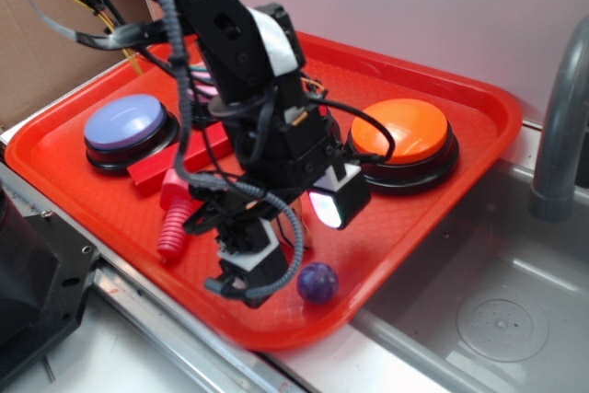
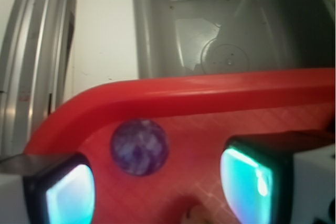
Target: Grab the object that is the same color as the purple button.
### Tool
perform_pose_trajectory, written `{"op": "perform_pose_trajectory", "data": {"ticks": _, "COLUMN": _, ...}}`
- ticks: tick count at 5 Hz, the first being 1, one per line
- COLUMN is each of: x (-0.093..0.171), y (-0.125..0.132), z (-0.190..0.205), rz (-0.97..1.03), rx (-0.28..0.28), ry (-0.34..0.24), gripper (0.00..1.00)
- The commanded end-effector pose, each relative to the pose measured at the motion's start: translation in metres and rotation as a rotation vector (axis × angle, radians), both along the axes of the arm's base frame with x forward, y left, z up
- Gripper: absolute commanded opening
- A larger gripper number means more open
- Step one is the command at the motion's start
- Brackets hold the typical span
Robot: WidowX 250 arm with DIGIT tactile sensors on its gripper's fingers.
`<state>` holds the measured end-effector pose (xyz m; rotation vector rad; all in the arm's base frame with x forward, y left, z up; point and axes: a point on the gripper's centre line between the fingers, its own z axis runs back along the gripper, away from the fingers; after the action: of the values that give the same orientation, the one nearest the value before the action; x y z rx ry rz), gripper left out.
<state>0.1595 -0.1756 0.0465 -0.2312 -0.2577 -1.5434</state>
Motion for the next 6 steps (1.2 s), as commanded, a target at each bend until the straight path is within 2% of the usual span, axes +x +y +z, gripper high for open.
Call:
{"op": "perform_pose_trajectory", "data": {"ticks": 1, "x": -0.0047, "y": -0.0118, "z": -0.0068, "rz": -0.028, "rx": -0.019, "ry": 0.002, "gripper": 1.0}}
{"op": "perform_pose_trajectory", "data": {"ticks": 3, "x": -0.001, "y": -0.0177, "z": -0.014, "rz": -0.07, "rx": -0.03, "ry": -0.004, "gripper": 1.0}}
{"op": "perform_pose_trajectory", "data": {"ticks": 4, "x": -0.001, "y": -0.0195, "z": -0.0146, "rz": -0.087, "rx": -0.039, "ry": -0.024, "gripper": 0.0}}
{"op": "perform_pose_trajectory", "data": {"ticks": 6, "x": 0.0004, "y": -0.0201, "z": -0.0149, "rz": -0.083, "rx": -0.046, "ry": -0.026, "gripper": 0.0}}
